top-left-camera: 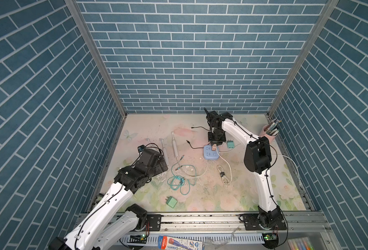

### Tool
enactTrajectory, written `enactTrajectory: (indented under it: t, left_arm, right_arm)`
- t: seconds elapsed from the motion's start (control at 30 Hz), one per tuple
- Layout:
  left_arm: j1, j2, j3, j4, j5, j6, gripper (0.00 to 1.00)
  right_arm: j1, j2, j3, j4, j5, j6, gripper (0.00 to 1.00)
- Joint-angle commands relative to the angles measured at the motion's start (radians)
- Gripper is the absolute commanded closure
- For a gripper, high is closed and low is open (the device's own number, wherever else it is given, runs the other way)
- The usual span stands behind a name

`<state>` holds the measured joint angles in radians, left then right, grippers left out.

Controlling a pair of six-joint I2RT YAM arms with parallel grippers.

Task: Charge the electric toothbrush
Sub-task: Insert the plug into the socket.

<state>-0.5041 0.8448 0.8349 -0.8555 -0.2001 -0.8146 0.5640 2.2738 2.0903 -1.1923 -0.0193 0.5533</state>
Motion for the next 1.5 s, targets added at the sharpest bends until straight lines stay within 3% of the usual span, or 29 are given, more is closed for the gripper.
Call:
enactTrajectory:
  t: [0.0,0.37,0.47,0.63,0.9,1.03,1.13,1.23,1.33,1.47]
  left_arm:
    - [0.01,-0.009,-0.009,-0.01,-0.008,0.005,0.0]
    - [0.013,-0.01,-0.013,-0.007,-0.008,0.007,0.01]
    - [0.012,-0.005,-0.016,-0.002,-0.003,0.005,0.01]
    - [0.013,0.002,-0.01,-0.006,0.001,0.007,0.0]
    - [0.015,-0.021,-0.015,-0.017,-0.005,0.007,0.01]
    - [0.015,-0.015,-0.014,-0.015,-0.006,0.008,0.01]
    - [0.017,-0.005,-0.01,-0.014,-0.004,0.01,0.0]
    - [0.02,0.006,-0.003,-0.017,-0.004,0.011,0.0]
    - [0.027,0.012,-0.001,-0.016,0.001,0.011,0.01]
    - [0.036,0.019,0.005,-0.017,0.003,0.008,0.0]
  right_arm:
    - [0.007,0.0,-0.016,-0.03,0.029,0.033,1.0]
    - [0.024,0.012,-0.201,0.035,0.052,0.023,1.0]
    - [0.031,0.031,-0.173,-0.02,0.108,0.019,1.0]
    - [0.025,0.079,-0.154,-0.048,0.048,-0.002,1.0]
    - [0.042,0.098,-0.221,-0.05,0.097,0.005,1.0]
    - [0.039,0.061,-0.236,-0.025,0.044,-0.007,1.0]
    - [0.039,0.011,-0.154,-0.059,0.057,-0.013,0.99]
    - [0.039,-0.039,-0.076,-0.079,0.043,-0.028,0.74]
    - [0.039,-0.074,-0.069,-0.054,-0.002,-0.041,0.59]
    - [0.036,-0.151,-0.07,-0.025,0.007,-0.078,0.52]
